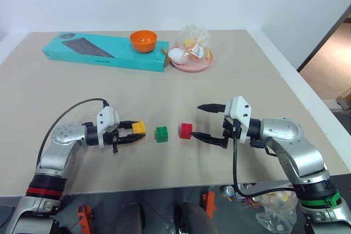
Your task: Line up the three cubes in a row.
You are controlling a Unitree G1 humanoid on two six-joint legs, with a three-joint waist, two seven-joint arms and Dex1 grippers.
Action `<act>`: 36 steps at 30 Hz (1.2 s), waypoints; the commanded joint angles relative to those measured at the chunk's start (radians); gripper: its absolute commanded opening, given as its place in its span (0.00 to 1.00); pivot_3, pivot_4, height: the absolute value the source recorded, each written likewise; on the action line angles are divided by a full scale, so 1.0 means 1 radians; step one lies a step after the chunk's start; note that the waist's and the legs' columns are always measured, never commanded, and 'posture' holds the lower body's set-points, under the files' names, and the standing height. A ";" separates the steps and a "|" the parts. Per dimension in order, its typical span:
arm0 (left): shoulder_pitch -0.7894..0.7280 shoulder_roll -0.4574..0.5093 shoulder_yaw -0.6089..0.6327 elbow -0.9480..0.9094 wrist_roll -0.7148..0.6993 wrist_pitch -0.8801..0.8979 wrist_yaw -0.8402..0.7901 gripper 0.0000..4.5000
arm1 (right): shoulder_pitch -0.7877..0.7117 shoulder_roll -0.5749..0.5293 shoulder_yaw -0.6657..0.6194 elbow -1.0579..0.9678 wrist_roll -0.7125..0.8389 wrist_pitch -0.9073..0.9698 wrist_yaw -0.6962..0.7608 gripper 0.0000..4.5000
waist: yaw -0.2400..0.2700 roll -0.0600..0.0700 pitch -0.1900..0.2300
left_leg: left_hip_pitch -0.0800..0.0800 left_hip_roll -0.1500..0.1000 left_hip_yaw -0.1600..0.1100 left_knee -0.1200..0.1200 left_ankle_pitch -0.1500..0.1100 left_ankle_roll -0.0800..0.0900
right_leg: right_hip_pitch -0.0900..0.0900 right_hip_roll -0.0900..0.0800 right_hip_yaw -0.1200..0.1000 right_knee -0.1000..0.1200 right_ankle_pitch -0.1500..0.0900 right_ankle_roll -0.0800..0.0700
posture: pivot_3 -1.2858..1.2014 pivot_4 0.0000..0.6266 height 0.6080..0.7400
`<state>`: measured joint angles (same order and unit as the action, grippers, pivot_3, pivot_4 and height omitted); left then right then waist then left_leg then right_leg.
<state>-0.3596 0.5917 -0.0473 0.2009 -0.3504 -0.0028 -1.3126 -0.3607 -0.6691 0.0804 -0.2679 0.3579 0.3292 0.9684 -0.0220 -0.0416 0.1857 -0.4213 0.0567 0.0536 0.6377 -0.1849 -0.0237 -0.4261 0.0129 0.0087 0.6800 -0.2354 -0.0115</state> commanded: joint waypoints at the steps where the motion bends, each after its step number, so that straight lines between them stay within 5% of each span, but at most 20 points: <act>1: -0.028 0.004 -0.019 0.016 0.005 -0.034 -0.049 0.37 | -0.002 -0.007 -0.021 -0.020 0.001 -0.011 -0.002 1.00 | 0.000 0.000 0.000 | 0.000 0.000 0.000 0.000 0.000 0.000 | 0.000 0.000 0.000 0.000 0.000 0.000 | 0.52 0.24 1.00; 34: -0.040 0.023 -0.029 0.106 0.045 -0.100 -0.097 0.37 | 0.024 -0.024 -0.024 -0.041 0.005 0.000 0.000 1.00 | 0.000 0.000 0.000 | 0.000 0.001 0.000 0.000 0.000 0.000 | 0.000 0.001 -0.001 0.000 0.000 0.000 | 0.52 0.24 1.00; 35: -0.041 0.024 -0.030 0.108 0.048 -0.099 -0.096 0.54 | 0.024 -0.024 -0.024 -0.041 0.005 0.000 0.000 1.00 | 0.000 0.000 0.000 | 0.000 0.001 0.000 0.000 0.000 0.000 | 0.000 0.000 -0.001 0.000 0.000 0.000 | 0.52 0.24 1.00; 36: -0.042 0.027 -0.033 0.110 0.053 -0.098 -0.096 0.61 | 0.024 -0.024 -0.024 -0.042 0.004 0.001 0.000 1.00 | 0.000 0.000 0.000 | 0.000 0.001 0.000 0.000 0.000 0.000 | 0.000 0.000 -0.001 0.000 0.000 0.000 | 0.52 0.24 1.00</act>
<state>-0.3996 0.6145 -0.0784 0.3081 -0.3057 -0.0904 -1.4025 -0.3265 -0.6822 0.0772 -0.2885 0.3578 0.3402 0.9624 -0.0221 -0.0415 0.1857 -0.4217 0.0576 0.0537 0.6377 -0.1850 -0.0237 -0.4263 0.0132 0.0077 0.6801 -0.2357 -0.0118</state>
